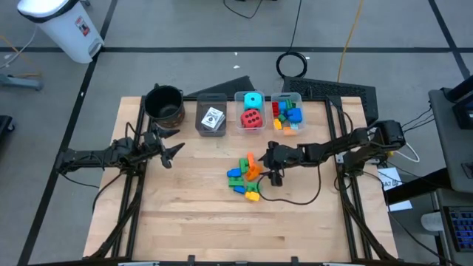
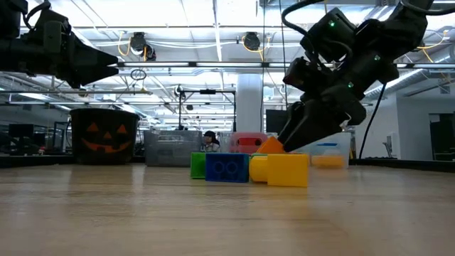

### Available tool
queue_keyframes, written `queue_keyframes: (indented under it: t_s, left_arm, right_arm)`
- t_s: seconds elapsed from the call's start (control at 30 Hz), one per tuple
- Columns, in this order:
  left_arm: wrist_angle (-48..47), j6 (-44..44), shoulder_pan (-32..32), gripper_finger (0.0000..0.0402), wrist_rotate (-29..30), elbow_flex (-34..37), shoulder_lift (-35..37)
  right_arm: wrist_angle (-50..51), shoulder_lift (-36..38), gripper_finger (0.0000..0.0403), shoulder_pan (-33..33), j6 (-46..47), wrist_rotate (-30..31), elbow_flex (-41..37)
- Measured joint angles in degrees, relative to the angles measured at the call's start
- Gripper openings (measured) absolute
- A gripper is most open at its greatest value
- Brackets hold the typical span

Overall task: Pick & Place Toys
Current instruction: Put the orange one stud game piece into the right transparent bin

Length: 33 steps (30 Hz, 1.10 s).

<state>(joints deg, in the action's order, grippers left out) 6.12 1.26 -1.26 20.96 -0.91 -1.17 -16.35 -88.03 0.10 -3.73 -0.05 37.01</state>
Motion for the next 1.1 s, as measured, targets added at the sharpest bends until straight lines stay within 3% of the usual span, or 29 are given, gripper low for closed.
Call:
queue_keyframes:
  t_s: [0.47, 0.7, 0.97, 1.1]
  left_arm:
    - [0.01, -0.01, 0.02, 0.0292, 0.01, 0.0, -0.01]
    - [0.0, 0.01, 0.01, 0.0292, -0.01, 0.0, -0.02]
    - [0.03, 0.01, 0.0, 0.0292, -0.01, 0.0, -0.01]
    - [0.05, -0.01, 0.02, 0.0292, 0.0, 0.0, -0.02]
  right_arm:
    - [-3.0, -0.12, 0.0246, 1.51, 0.02, -1.49, 0.0]
    - [-10.83, -5.08, 0.0241, 1.38, -0.25, -1.64, 0.13]
    - [-12.22, -7.55, 0.0231, 1.38, -3.59, -1.72, 0.04]
    - [-12.01, -7.48, 0.022, 1.36, -3.45, -6.33, 0.04]
